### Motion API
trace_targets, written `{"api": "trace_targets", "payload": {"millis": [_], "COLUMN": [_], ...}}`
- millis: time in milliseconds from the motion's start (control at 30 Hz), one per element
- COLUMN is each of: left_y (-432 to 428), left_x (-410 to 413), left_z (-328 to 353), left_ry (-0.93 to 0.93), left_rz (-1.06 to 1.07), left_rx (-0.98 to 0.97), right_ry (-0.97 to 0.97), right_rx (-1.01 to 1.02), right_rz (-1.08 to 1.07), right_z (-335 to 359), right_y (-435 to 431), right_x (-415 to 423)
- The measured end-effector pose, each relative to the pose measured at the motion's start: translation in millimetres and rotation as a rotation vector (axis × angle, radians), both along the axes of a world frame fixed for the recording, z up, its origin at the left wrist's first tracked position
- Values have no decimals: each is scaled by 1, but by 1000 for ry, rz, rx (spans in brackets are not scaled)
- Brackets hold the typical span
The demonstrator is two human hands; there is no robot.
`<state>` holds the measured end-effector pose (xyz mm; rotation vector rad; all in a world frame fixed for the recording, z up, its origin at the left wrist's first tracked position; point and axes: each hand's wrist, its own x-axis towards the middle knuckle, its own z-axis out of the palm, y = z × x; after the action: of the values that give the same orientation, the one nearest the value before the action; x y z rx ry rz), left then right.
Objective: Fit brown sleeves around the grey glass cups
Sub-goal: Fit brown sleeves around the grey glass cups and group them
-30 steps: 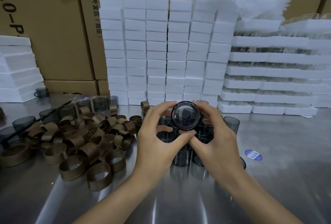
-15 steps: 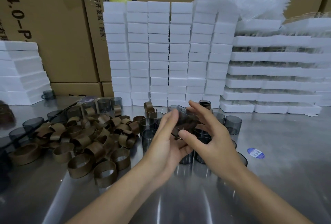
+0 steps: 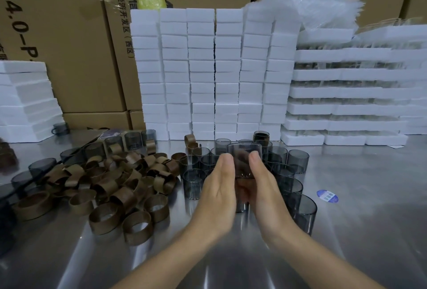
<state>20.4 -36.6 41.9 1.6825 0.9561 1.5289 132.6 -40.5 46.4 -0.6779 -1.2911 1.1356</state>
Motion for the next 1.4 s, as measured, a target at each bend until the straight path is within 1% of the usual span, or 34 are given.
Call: {"api": "trace_targets", "payload": {"millis": [67, 133, 167, 233, 300, 433, 533, 567, 600, 633, 667, 767, 800, 867, 933, 1033, 1133, 1200, 1267, 1367, 1400], "left_y": [2, 4, 6, 6, 4, -2, 1, 6, 12, 19, 25, 43, 47, 52, 56, 58, 59, 56, 52, 43, 38], "left_x": [-10, -20, -24, -26, -25, -18, -19, -24, -32, -43, -55, -98, -110, -125, -132, -133, -135, -133, -125, -99, -91], "left_z": [-1, 2, 3, 6, 6, 3, 6, 8, 11, 15, 19, 22, 21, 17, 13, 9, 11, 17, 23, 30, 31], "left_ry": [253, 514, 584, 616, 607, 597, 444, 428, 453, 507, 600, 1037, 1143, 1223, 1221, 1151, 1070, 972, 821, 539, 502], "left_rz": [181, 429, 520, 593, 594, 515, 420, 416, 442, 491, 554, 756, 787, 776, 755, 769, 834, 864, 798, 566, 516], "left_rx": [134, 262, 322, 379, 382, 340, 348, 351, 337, 310, 275, 134, 55, -96, -157, -139, -50, 61, 191, 351, 412], "right_ry": [29, 15, -1, -49, -82, -34, 76, 103, 115, 115, 109, 83, 72, 55, 26, 26, 34, 13, -28, -128, -169], "right_rx": [-2, 16, 14, 12, 34, 49, -34, -64, -84, -90, -91, -100, -102, -101, -95, -86, -34, -8, 14, 27, 26], "right_rz": [-26, -57, -67, -100, -139, -154, -80, -66, -72, -102, -144, -220, -233, -264, -307, -353, -410, -426, -425, -409, -408], "right_z": [-1, -3, -4, -7, -9, -8, -3, -2, 0, 1, 1, 2, 3, 5, 7, 11, 17, 20, 21, 21, 21], "right_y": [3, 4, 4, 5, 5, 7, 8, 9, 11, 14, 17, 24, 25, 27, 27, 21, 18, 18, 19, 17, 16], "right_x": [3, 4, 4, 2, 0, 1, 5, 7, 10, 13, 16, 26, 28, 32, 34, 34, 36, 39, 42, 42, 41]}}
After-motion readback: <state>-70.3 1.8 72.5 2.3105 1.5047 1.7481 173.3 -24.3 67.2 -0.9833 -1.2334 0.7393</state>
